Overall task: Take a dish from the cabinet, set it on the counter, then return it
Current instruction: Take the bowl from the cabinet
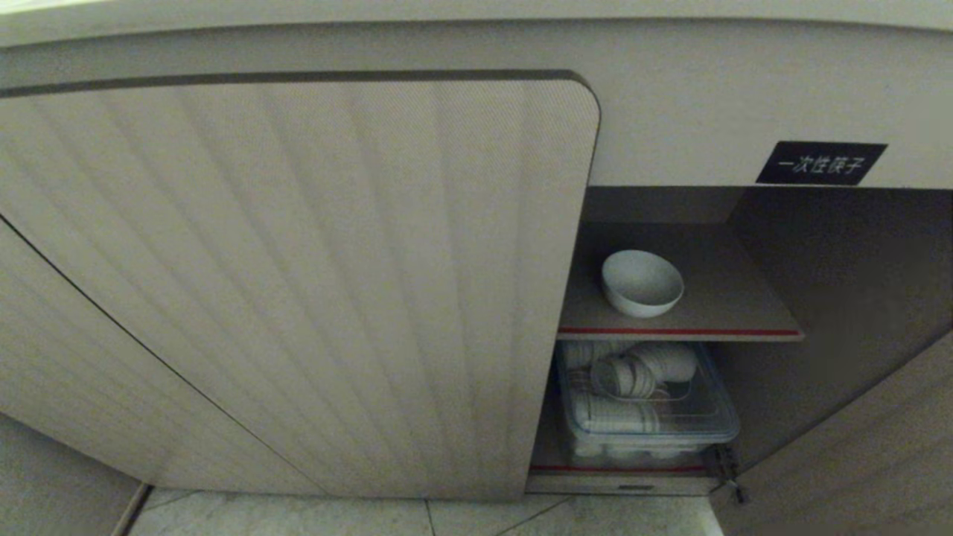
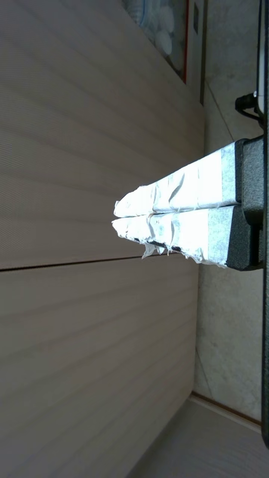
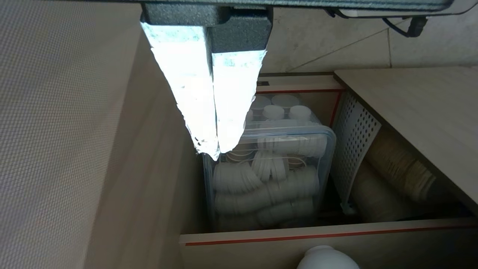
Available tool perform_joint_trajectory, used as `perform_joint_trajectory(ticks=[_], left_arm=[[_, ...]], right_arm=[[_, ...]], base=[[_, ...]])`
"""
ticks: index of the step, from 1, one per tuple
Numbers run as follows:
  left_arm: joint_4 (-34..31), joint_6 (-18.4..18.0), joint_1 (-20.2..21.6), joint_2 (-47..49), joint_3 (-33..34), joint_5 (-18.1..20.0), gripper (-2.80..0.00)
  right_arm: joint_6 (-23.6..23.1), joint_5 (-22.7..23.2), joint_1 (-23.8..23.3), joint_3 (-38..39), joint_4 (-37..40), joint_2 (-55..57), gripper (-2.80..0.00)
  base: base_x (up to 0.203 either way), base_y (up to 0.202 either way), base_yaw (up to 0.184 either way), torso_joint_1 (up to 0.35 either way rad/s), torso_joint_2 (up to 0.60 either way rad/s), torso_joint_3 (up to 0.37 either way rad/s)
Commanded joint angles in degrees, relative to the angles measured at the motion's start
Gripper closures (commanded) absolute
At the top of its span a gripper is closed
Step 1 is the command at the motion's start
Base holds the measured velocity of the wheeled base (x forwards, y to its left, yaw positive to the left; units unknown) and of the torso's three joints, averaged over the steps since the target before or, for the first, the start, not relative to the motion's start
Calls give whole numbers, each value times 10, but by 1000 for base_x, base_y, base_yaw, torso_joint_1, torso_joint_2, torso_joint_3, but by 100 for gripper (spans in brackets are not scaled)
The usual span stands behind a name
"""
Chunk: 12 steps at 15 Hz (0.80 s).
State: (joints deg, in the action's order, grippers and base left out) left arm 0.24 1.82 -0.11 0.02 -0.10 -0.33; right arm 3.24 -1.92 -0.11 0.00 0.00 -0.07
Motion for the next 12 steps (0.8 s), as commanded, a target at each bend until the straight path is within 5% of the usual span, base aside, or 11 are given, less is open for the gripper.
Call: perform_joint_trajectory(ticks=[1,12], left_arm=[[0,0,0,0,0,0,0],[0,0,0,0,0,0,0]], right_arm=[[0,0,0,0,0,1,0],[0,0,0,0,0,1,0]], base=[[0,0,0,0,0,0],[0,0,0,0,0,0]])
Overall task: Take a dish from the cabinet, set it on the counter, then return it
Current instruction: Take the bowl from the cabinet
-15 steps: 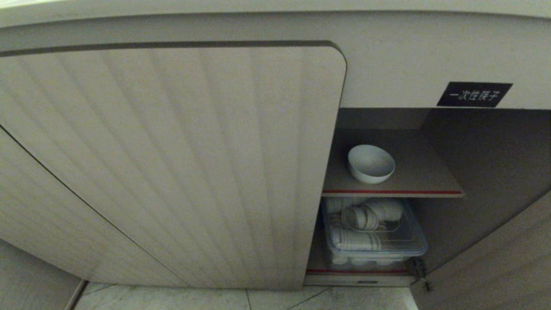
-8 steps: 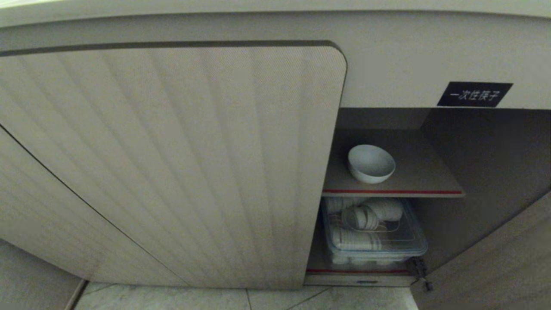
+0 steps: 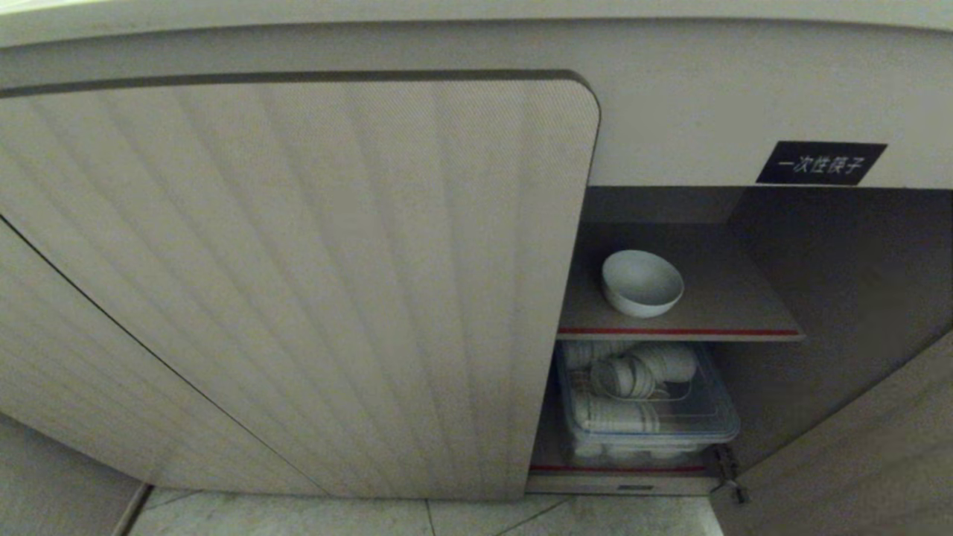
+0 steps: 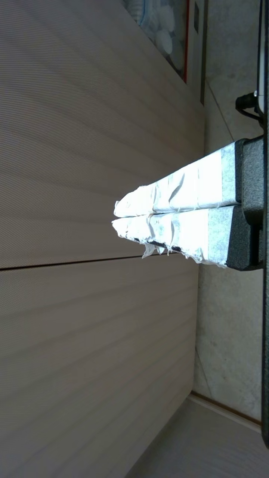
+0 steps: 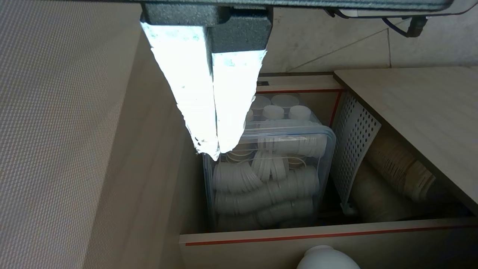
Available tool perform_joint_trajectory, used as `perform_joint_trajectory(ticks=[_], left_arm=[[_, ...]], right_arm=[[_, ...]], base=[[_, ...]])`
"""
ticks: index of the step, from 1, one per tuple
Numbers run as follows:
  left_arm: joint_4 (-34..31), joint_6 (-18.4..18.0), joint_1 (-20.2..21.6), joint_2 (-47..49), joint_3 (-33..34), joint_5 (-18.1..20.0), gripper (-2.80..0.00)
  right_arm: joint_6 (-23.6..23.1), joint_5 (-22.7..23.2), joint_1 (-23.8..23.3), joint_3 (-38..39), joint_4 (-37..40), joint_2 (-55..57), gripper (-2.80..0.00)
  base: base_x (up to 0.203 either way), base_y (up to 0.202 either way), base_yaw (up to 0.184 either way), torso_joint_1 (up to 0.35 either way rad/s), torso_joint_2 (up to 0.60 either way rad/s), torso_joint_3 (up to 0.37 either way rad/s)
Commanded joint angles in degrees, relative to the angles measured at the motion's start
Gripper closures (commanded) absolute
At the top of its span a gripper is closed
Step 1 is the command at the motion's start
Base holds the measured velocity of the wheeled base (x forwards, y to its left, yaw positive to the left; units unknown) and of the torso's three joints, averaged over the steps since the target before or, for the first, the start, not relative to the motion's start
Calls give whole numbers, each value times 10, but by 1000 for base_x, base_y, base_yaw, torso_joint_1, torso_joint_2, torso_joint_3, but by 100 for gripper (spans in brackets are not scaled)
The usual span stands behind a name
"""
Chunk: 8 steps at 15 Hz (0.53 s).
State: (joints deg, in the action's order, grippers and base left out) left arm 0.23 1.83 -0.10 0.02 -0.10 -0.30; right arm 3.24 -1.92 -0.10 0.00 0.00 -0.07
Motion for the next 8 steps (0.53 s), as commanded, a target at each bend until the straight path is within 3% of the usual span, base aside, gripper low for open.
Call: perform_joint_trajectory(ticks=[1,8], left_arm=[[0,1,0,0,0,0,0],[0,1,0,0,0,0,0]], right_arm=[[0,0,0,0,0,1,0],[0,0,0,0,0,1,0]], base=[[0,0,0,0,0,0],[0,0,0,0,0,0]])
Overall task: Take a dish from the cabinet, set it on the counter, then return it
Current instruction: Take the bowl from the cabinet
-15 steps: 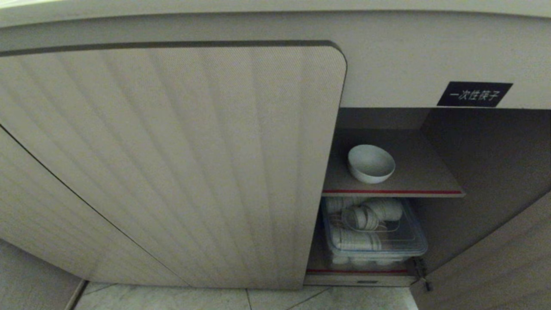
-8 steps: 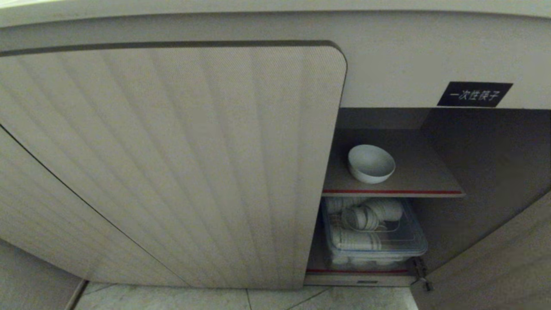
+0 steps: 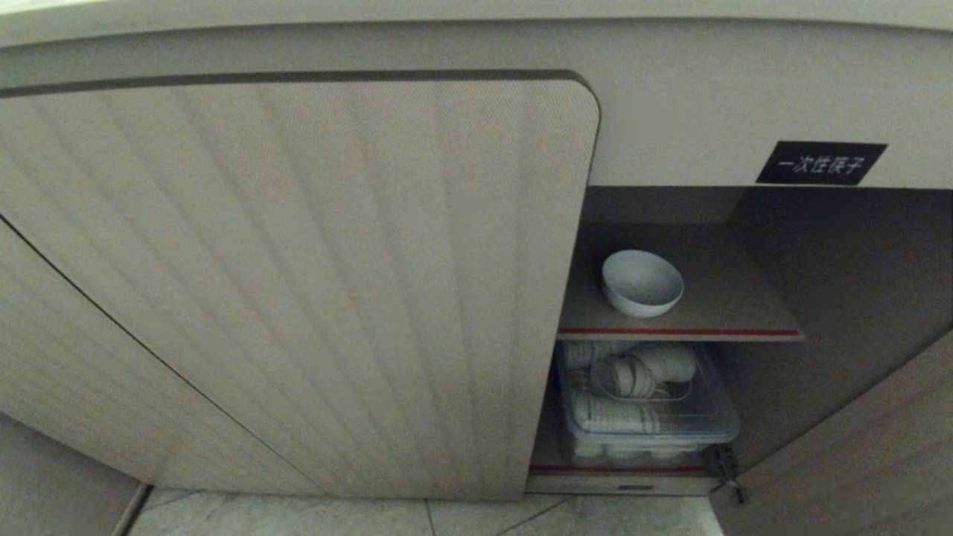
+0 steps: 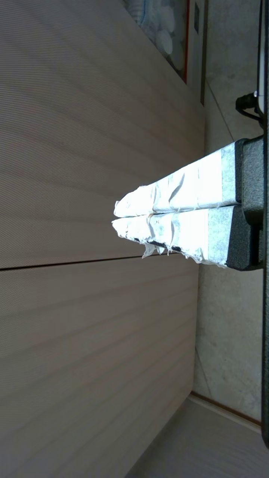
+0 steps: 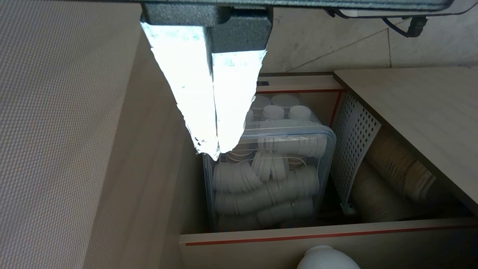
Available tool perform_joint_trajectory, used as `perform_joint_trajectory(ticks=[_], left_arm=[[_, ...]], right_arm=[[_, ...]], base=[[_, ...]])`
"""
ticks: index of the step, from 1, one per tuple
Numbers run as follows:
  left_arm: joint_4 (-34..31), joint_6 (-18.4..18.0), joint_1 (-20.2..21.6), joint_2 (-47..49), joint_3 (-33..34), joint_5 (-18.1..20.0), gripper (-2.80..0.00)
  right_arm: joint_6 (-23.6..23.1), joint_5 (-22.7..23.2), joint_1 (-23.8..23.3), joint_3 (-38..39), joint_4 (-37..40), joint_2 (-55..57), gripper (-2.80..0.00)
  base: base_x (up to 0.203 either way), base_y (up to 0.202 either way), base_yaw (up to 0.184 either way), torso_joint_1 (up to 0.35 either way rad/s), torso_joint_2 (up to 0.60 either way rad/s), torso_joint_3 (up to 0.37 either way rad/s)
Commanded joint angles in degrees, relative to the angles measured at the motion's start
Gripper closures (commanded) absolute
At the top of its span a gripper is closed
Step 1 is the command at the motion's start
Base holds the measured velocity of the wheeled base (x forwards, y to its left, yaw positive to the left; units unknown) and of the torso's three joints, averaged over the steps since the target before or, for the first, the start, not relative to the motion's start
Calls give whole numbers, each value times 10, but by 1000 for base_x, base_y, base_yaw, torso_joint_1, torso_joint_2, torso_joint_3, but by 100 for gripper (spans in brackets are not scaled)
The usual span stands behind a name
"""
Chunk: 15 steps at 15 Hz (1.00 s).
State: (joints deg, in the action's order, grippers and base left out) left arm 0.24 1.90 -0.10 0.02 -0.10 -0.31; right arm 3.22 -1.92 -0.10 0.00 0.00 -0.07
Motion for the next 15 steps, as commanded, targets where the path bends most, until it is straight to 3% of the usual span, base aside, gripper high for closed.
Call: perform_joint_trajectory(ticks=[1,11,15], left_arm=[[0,0,0,0,0,0,0],[0,1,0,0,0,0,0],[0,1,0,0,0,0,0]], right_arm=[[0,0,0,0,0,1,0],[0,0,0,0,0,1,0],[0,0,0,0,0,1,0]], base=[[0,0,0,0,0,0],[0,0,0,0,0,0],[0,143,-3,4,1,3]])
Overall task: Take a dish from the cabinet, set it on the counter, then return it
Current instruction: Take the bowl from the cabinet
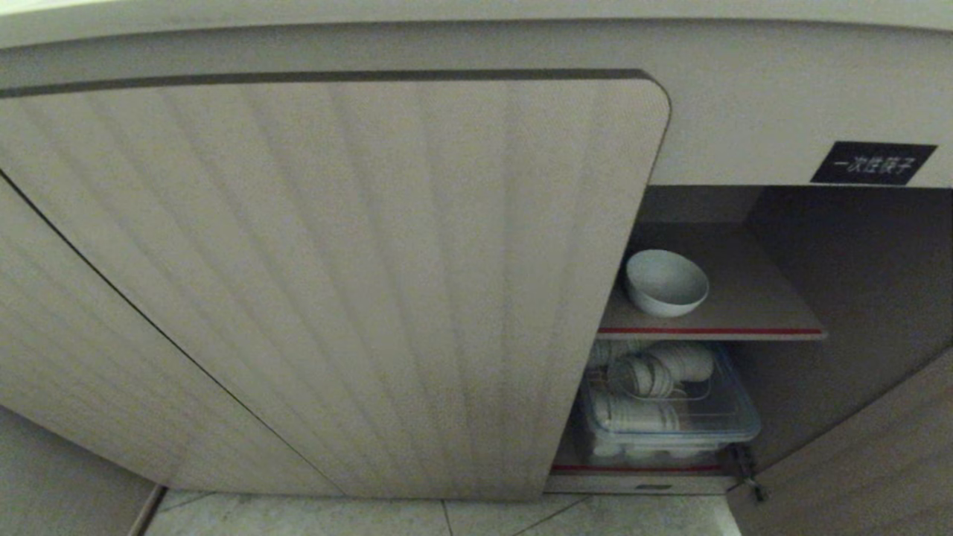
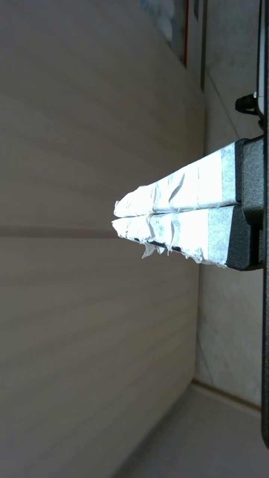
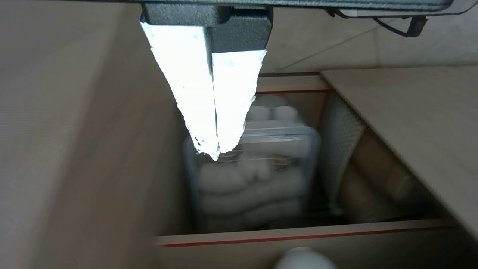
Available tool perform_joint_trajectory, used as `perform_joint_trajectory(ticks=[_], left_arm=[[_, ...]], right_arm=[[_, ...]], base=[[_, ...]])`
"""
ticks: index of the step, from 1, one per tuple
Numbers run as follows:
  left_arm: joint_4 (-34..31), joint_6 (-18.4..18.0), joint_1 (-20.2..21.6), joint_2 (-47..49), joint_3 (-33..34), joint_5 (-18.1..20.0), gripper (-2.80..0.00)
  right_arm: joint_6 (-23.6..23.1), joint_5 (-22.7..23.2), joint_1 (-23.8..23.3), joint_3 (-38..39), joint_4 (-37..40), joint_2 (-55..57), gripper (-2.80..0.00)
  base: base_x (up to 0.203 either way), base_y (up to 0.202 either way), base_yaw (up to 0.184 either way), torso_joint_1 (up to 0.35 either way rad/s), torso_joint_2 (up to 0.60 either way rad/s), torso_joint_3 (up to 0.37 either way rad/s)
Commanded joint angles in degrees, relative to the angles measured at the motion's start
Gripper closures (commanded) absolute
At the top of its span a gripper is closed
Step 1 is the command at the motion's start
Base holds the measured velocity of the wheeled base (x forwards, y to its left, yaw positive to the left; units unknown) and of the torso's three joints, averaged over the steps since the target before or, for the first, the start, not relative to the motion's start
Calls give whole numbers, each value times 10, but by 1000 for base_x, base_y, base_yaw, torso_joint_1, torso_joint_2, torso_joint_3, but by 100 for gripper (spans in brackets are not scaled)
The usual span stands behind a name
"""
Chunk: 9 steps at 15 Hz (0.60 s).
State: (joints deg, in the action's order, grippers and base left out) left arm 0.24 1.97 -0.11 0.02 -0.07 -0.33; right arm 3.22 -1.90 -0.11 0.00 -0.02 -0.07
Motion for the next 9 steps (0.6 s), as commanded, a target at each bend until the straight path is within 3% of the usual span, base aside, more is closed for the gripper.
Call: perform_joint_trajectory(ticks=[1,4,9], left_arm=[[0,0,0,0,0,0,0],[0,0,0,0,0,0,0],[0,0,0,0,0,0,0]], right_arm=[[0,0,0,0,0,1,0],[0,0,0,0,0,1,0],[0,0,0,0,0,1,0]], base=[[0,195,-4,-5,-2,2],[0,171,-6,4,0,0],[0,0,0,0,0,0]])
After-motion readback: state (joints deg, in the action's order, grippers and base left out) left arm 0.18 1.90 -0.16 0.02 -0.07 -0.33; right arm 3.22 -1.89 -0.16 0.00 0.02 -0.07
